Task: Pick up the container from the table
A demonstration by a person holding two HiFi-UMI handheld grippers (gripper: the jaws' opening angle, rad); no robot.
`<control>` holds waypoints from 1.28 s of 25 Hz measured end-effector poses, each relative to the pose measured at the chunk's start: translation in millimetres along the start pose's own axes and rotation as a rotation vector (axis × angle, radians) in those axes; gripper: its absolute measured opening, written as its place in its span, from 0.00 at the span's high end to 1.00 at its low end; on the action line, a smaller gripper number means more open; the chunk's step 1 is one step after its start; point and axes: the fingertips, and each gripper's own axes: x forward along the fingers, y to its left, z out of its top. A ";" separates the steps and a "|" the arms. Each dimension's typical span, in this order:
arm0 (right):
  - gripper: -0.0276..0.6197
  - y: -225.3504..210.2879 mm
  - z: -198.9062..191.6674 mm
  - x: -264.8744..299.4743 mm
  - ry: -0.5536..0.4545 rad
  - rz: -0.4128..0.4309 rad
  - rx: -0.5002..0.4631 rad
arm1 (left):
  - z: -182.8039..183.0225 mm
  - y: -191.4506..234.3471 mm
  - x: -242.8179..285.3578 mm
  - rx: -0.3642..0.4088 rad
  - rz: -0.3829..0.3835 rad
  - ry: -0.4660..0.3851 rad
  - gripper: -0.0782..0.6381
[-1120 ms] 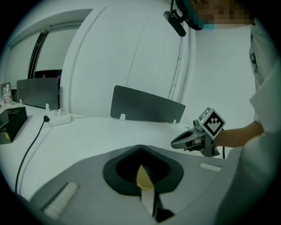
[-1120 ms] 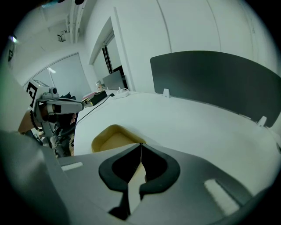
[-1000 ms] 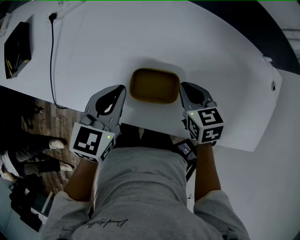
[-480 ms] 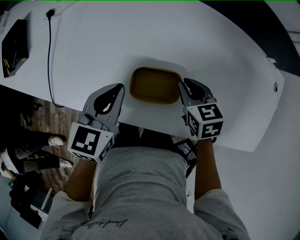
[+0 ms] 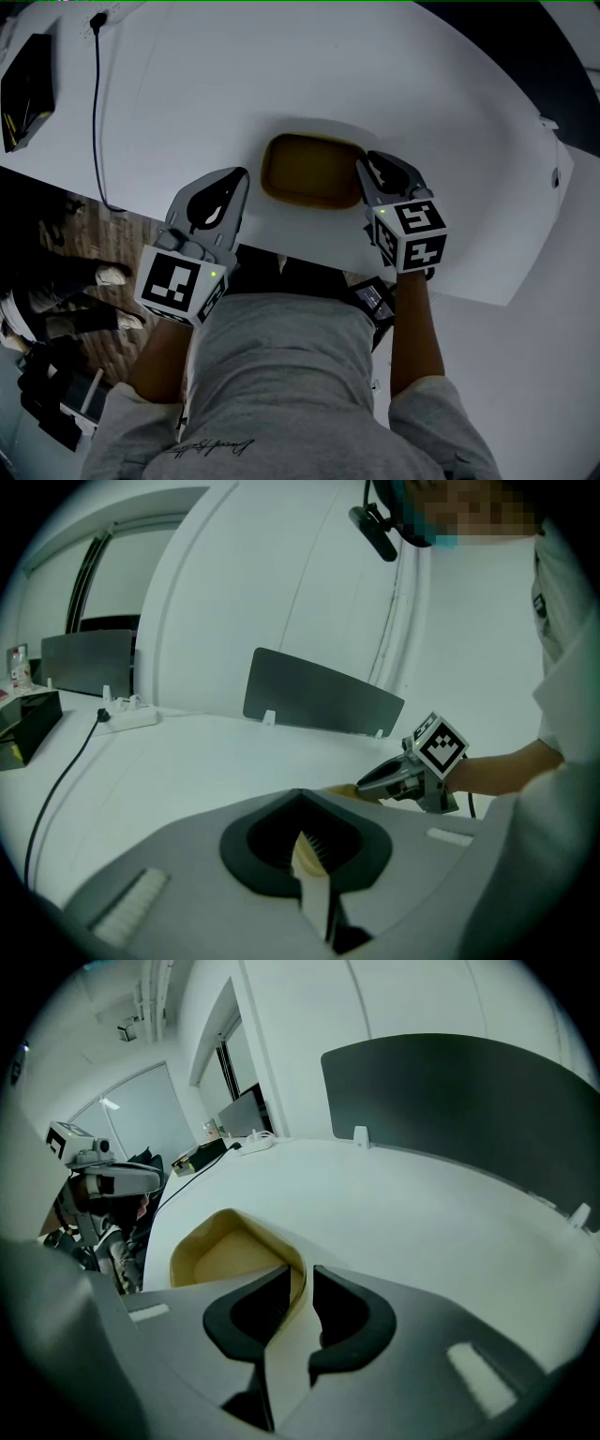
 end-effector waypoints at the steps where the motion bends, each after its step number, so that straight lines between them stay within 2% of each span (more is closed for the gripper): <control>1: 0.81 -0.2 -0.1 1.2 0.001 0.001 0.000 | -0.9 0.8 0.2 0.000 0.003 0.001 0.90; 13: 0.82 -1.3 -3.6 10.0 0.020 0.016 -0.010 | -4.2 4.6 0.6 -0.019 0.024 0.007 0.90; 19: 0.89 -2.9 -2.8 11.4 0.019 0.002 -0.016 | -5.4 5.1 1.3 -0.025 0.025 0.004 0.90; 32: 0.91 -7.7 -4.6 9.6 0.028 -0.023 0.004 | -7.3 5.4 0.7 -0.031 0.026 0.002 0.90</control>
